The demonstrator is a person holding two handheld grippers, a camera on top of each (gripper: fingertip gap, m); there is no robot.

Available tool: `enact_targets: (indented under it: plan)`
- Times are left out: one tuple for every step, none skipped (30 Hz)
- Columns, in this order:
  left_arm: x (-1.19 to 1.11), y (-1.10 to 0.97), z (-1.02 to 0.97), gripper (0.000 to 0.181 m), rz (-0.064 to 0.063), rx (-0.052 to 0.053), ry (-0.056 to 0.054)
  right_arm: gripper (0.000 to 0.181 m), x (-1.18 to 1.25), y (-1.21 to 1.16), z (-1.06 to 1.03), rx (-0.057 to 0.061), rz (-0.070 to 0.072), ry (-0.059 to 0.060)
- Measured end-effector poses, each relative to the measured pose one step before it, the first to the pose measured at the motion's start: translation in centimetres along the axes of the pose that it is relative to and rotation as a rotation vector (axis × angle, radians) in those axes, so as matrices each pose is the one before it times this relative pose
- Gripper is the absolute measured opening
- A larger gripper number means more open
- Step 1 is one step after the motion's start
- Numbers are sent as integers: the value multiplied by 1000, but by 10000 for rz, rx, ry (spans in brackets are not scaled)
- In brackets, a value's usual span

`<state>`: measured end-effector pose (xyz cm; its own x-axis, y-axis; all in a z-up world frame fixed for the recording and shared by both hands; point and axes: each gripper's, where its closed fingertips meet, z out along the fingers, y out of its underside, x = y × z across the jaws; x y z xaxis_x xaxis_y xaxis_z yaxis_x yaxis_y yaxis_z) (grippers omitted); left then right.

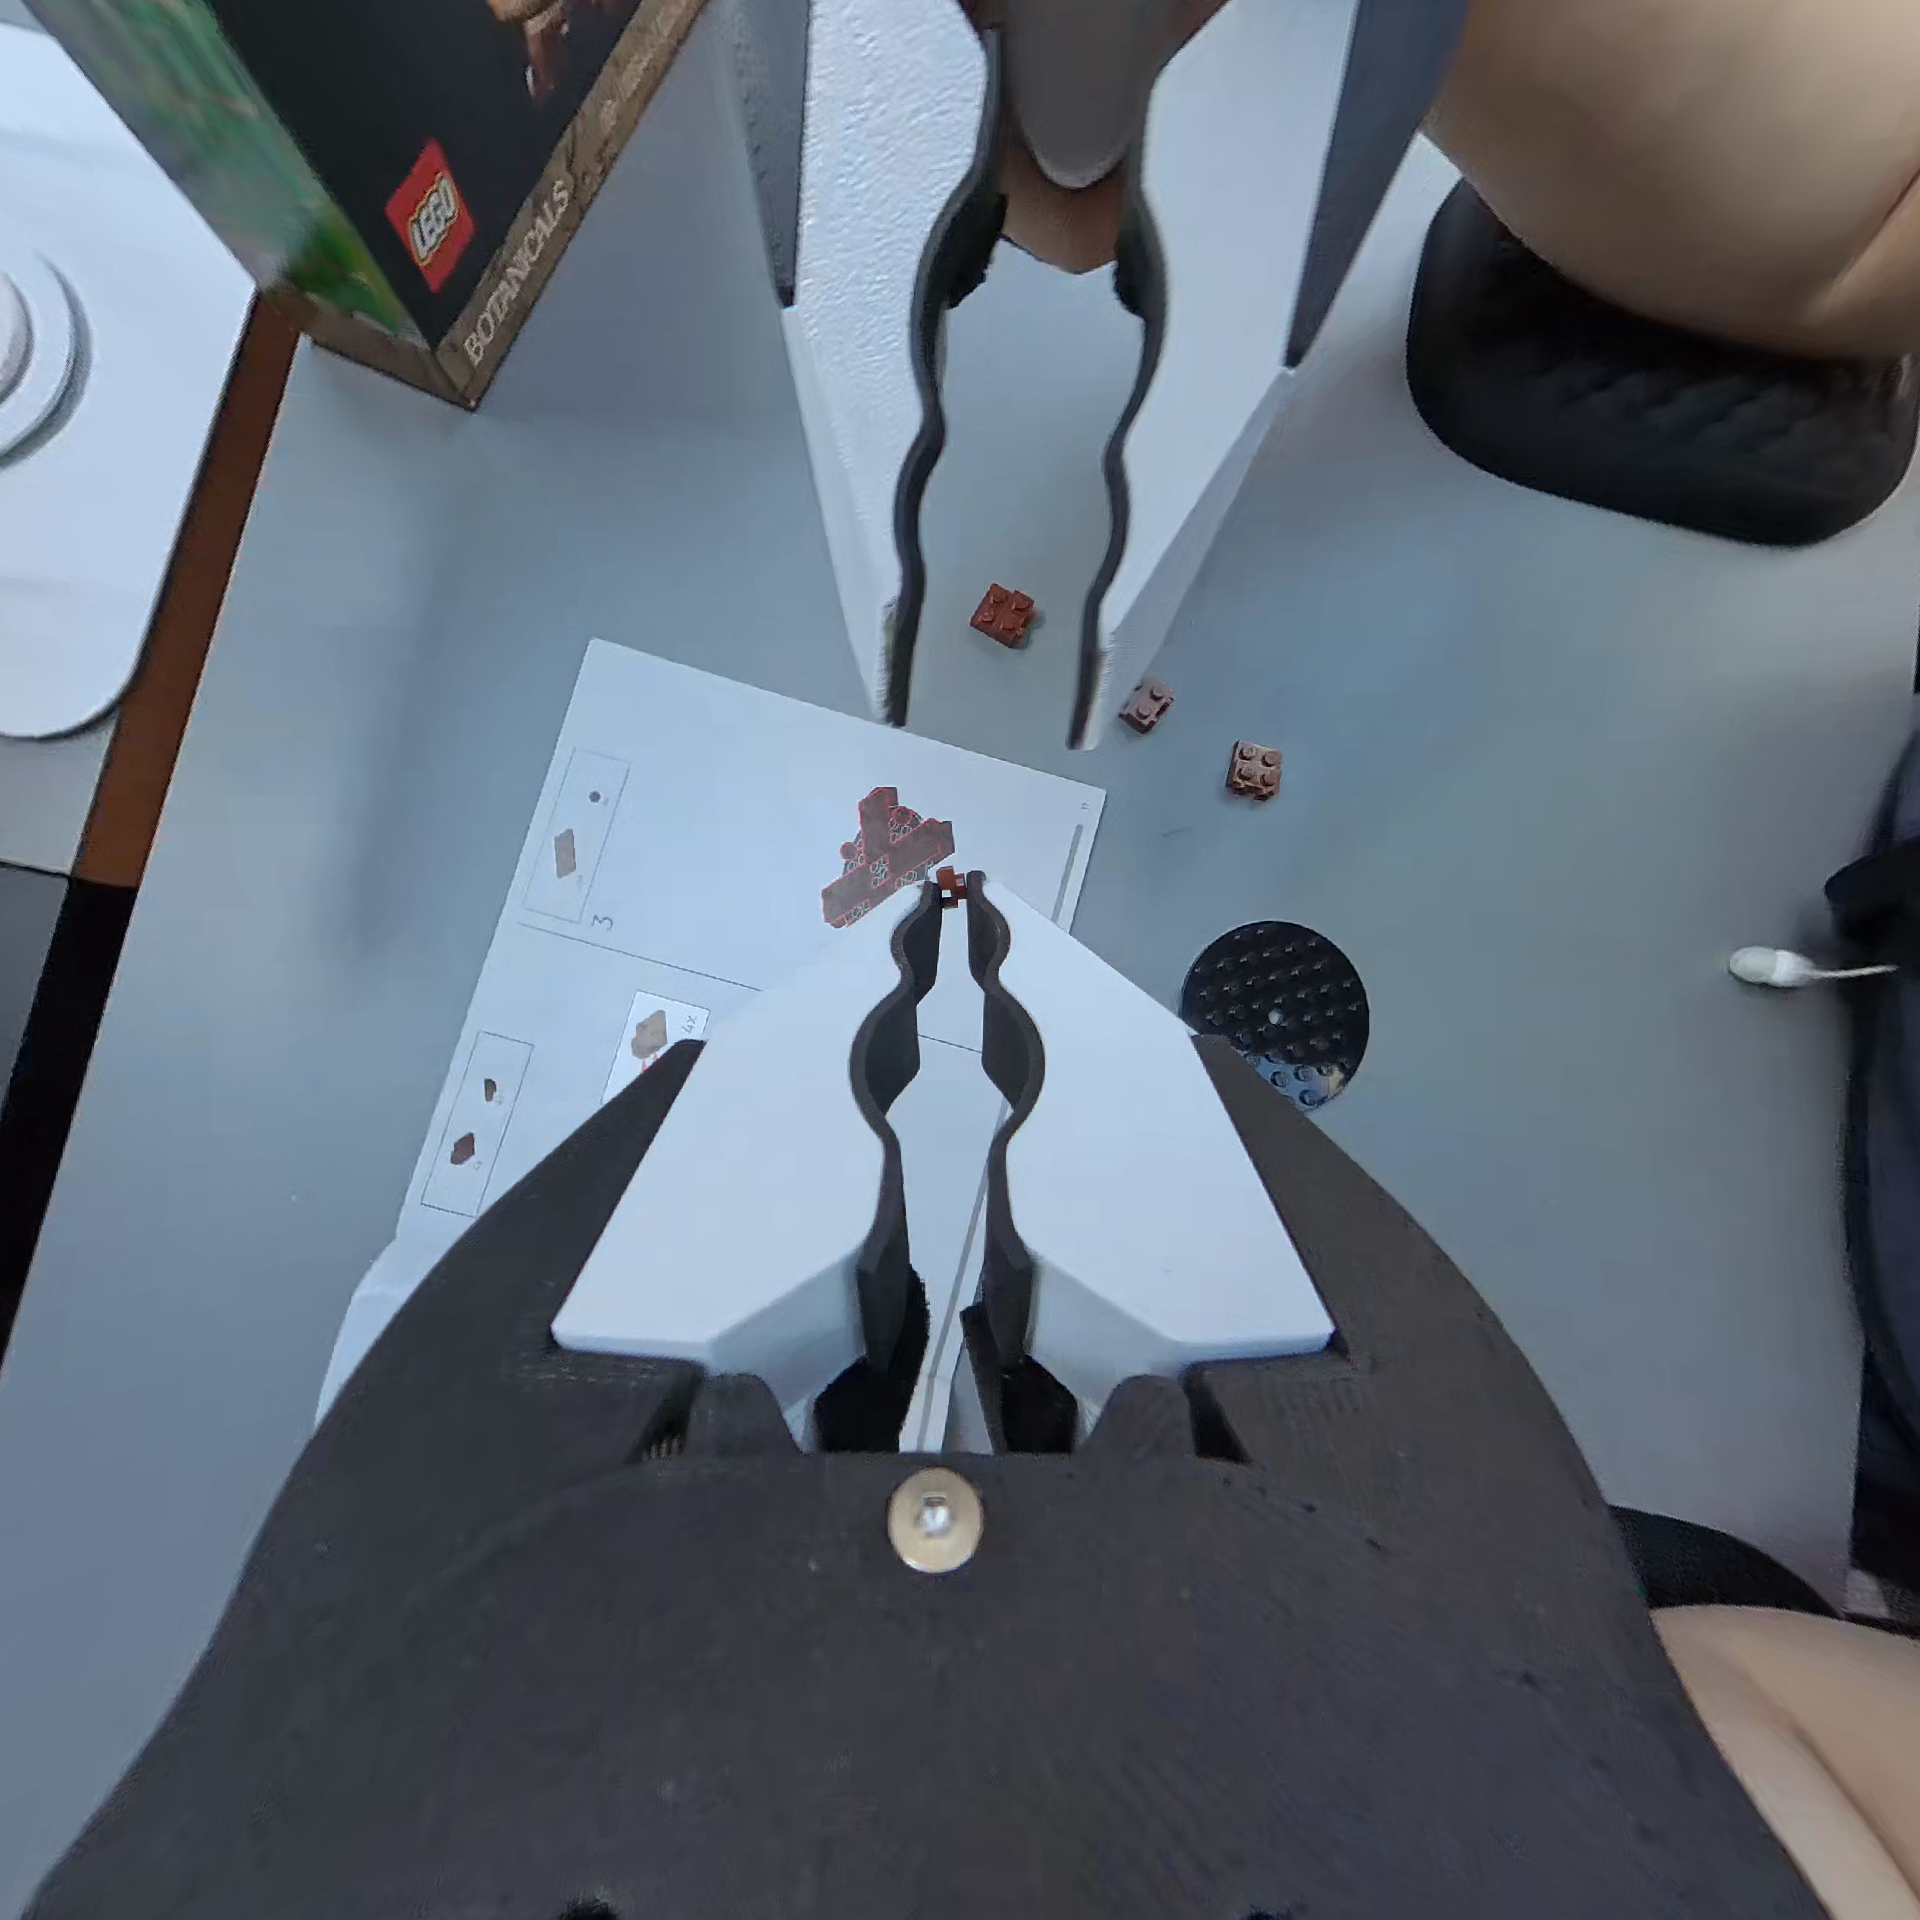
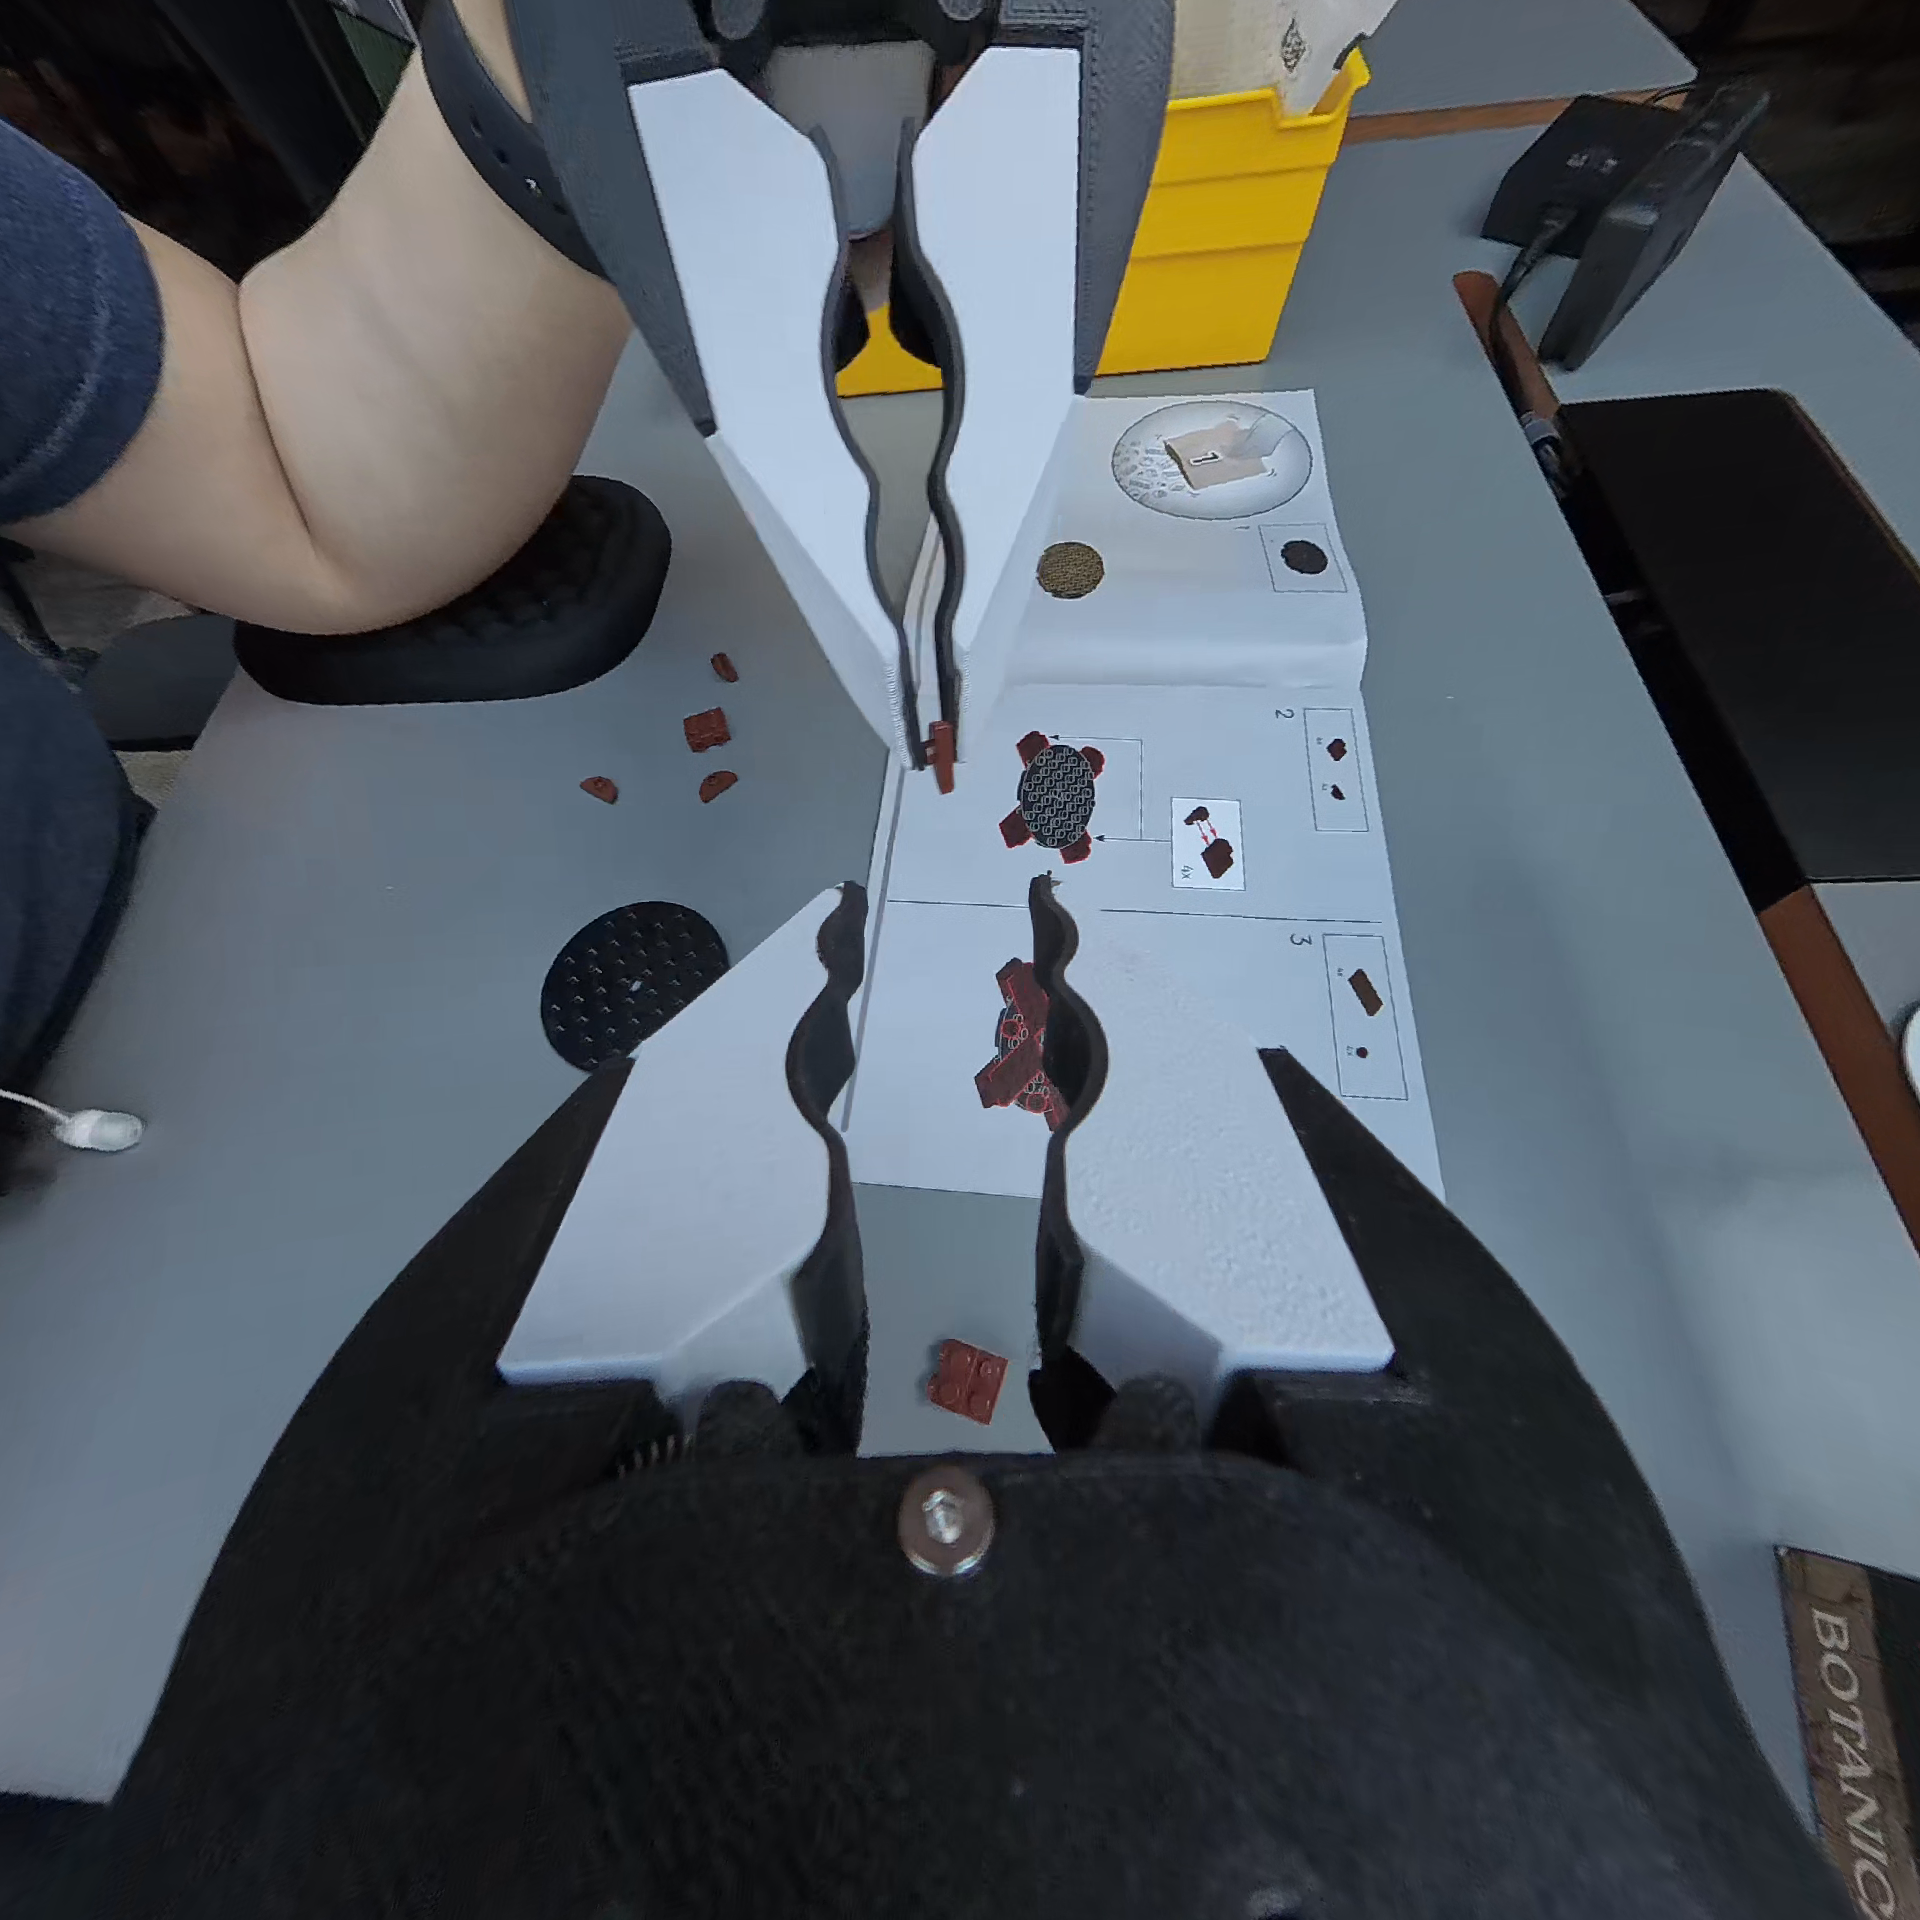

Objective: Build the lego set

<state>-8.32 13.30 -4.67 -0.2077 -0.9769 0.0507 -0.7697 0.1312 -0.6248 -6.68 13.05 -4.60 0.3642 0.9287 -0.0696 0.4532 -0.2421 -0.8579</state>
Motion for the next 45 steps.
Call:
enact_targets:
  plan:
    - [269, -154, 118, 3, 290, -6, -27, 30, 34, 11, 238, -54, -183, 120]
    - [11, -78, 74, 3, 227, -37, -152, 29, -153, -162, 174, 50, -178, 10]
    - [-130, 54, 91, 3, 257, -101, -243, 25, -146, -292, 122, 124, -124, 6]
    - [-167, 157, 90, 3, 348, -127, -301, 22, -130, -325, 101, 143, -57, -18]
    - [-184, 127, 87, 3, 404, -102, -338, 18, -136, -263, 85, 112, 21, -55]
    - [-110, 35, 58, 3, 394, -66, -299, 15, 71, -101, 52, 25, 55, 41]
    - [34, -108, 19, 3, 325, -1, -181, 15, 173, 26, 29, -20, 20, 99]
    - [180, -239, -6, 3, 197, 69, -26, 15, 53, 49, 14, -11, -16, 23]
    - [182, -256, -13, 3, 47, 77, 65, 15, 56, 16, 18, 19, -45, 28]
    - [156, -180, -9, 3, -46, 56, 102, 15, 9, -29, 16, 43, -59, 7]
    - [118, -134, -11, 3, -45, 59, 98, 15, -132, -51, 15, 53, -35, -74]
    - [50, -90, -21, 3, 3, 71, 40, 14, -48, -23, 9, 18, -36, -23]
    - [-59, -53, -45, 2, 62, 49, -57, 11, 107, -42, -23, 30, -107, 97]
    - [-95, -34, -57, 3, 92, 38, -100, 9, 22, -91, -67, 64, -160, 62]
    - [39, -81, -84, 3, 87, 51, -22, 8, -60, -77, -66, 60, -107, -9]
    - [108, -175, -105, 3, 64, 96, 23, 8, -5, -14, -59, 21, -3, -9]
    - [71, -211, -125, 3, 33, 114, 14, 8, -5, -5, -48, 20, 77, -43]
    - [101, -137, -104, 3, 8, 73, 50, 8, -189, -91, -50, 89, 111, -170]
    - [147, -75, -95, 3, 15, 53, 83, 8, -163, -98, -43, 80, 80, -145]
    - [40, -83, -84, 3, 37, 65, 6, 8, 5, -74, -52, 72, 15, -14]
    - [-57, -40, -72, 3, 49, 42, -59, 8, 31, -99, -45, 61, -29, 28]
    - [1, -64, -75, 3, 62, 46, -29, 7, -202, -98, -31, 54, -40, -101]
    - [14, -59, -57, 3, 70, 40, -29, 5, -258, -28, 3, -5, -28, -133]
    - [20, -74, -41, 3, 66, 33, -25, 5, -41, -45, -7, 4, -43, 3]
    - [44, -73, -30, 3, 54, 39, -9, 5, 24, -103, -26, 46, -66, 44]
    - [-60, -91, -30, 3, 34, 56, -49, 4, -25, -110, -8, 65, -11, -3]
    - [41, -63, -31, 3, -15, 50, 40, 4, -79, -10, 11, 4, 31, -61]
    - [52, -27, -45, 3, -41, 46, 71, 5, -35, -35, 21, 13, 61, -35]
    - [-3, -108, -76, 3, -29, 103, 33, 5, -10, -38, 8, 22, 14, -16]
    - [12, -207, -112, 3, -9, 150, 29, 5, -68, -33, 13, 25, -26, -26]
    - [69, -186, -109, 3, 13, 128, 43, 3, -173, -60, -13, 21, -67, -77]
    - [92, -84, -95, 3, 30, 58, 31, 2, -93, -109, -22, 19, -144, 11]
    - [29, -75, -84, 3, 29, 63, -27, 2, -22, -98, -48, -6, -198, 85]
    - [-40, -94, -77, 3, -14, 81, -61, 2, 11, -106, -76, -25, -218, 119]
    - [-128, -127, -97, 3, -58, 100, -106, 2, 168, -173, -110, 9, -239, 217]
    - [-206, -177, -151, 3, -99, 132, -131, 2, 180, -253, -145, 59, -217, 217]
    - [-153, -241, -216, 3, -147, 178, -60, 2, 79, -315, -161, 101, -221, 158]
    - [-122, -272, -287, 4, -179, 193, -4, 2, 180, -401, -213, 151, -301, 249]
    - [-239, -302, -394, 12, -215, 228, -38, 2, 440, -514, -283, 213, -422, 455]
    - [-381, -370, -498, 20, -271, 309, -87, 2, 650, -511, -346, 171, -573, 628]
    - [-379, -521, -561, 25, -343, 437, -21, 2, 627, -666, -410, 210, -833, 730]
    - [-250, -741, -596, 30, -415, 576, 119, 2, 875, -997, -531, 363, -1052, 995]
    - [-239, -952, -586, 35, -448, 689, 161, 2, 822, -978, -537, 317, -1193, 1002]
    - [-211, -1109, -539, 40, -431, 767, 164, 2, 786, -874, -512, 191, -1234, 957]
    - [14, -1099, -444, 39, -407, 771, 266, 1, 947, -903, -489, 195, -1179, 1021]
